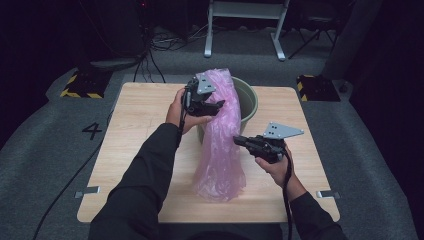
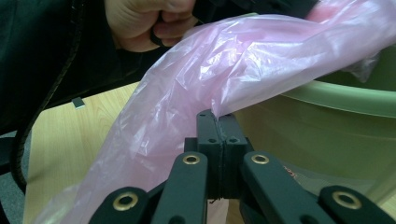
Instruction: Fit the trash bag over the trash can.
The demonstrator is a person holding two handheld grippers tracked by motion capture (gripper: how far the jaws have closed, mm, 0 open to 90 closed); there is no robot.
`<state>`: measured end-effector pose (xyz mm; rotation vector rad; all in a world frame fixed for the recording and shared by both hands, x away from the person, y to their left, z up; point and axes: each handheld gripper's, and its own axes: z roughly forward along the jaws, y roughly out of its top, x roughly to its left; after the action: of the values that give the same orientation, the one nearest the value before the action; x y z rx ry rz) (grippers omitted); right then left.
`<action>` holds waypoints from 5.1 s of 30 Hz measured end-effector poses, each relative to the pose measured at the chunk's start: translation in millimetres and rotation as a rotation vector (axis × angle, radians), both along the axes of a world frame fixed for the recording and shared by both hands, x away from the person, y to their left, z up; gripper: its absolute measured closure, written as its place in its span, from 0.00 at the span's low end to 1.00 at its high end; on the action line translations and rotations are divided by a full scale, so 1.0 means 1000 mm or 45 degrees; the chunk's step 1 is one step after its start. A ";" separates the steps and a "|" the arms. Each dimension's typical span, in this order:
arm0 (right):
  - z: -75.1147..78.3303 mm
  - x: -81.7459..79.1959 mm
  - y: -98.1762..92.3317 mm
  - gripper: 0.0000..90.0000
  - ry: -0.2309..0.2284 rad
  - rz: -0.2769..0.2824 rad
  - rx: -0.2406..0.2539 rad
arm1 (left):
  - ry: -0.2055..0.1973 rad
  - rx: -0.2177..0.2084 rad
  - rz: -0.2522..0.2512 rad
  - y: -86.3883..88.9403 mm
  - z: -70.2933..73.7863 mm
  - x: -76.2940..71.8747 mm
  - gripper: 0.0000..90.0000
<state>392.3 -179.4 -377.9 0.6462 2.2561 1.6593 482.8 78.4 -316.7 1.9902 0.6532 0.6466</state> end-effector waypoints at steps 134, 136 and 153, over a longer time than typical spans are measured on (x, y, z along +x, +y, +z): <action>0.067 0.029 -0.026 0.35 -0.094 -0.247 -0.128 | 0.015 0.142 -0.083 -0.011 0.014 -0.020 0.99; 0.063 0.026 -0.028 0.33 -0.080 -0.214 -0.154 | 0.019 0.147 -0.058 -0.008 0.013 -0.016 0.99; 0.045 0.029 -0.023 1.00 -0.112 -0.111 -0.236 | 0.072 0.097 0.037 0.007 0.007 0.004 0.84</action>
<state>421.1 -202.2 -332.6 0.6054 2.2509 1.3900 487.2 85.7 -309.3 2.0789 0.7021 0.6429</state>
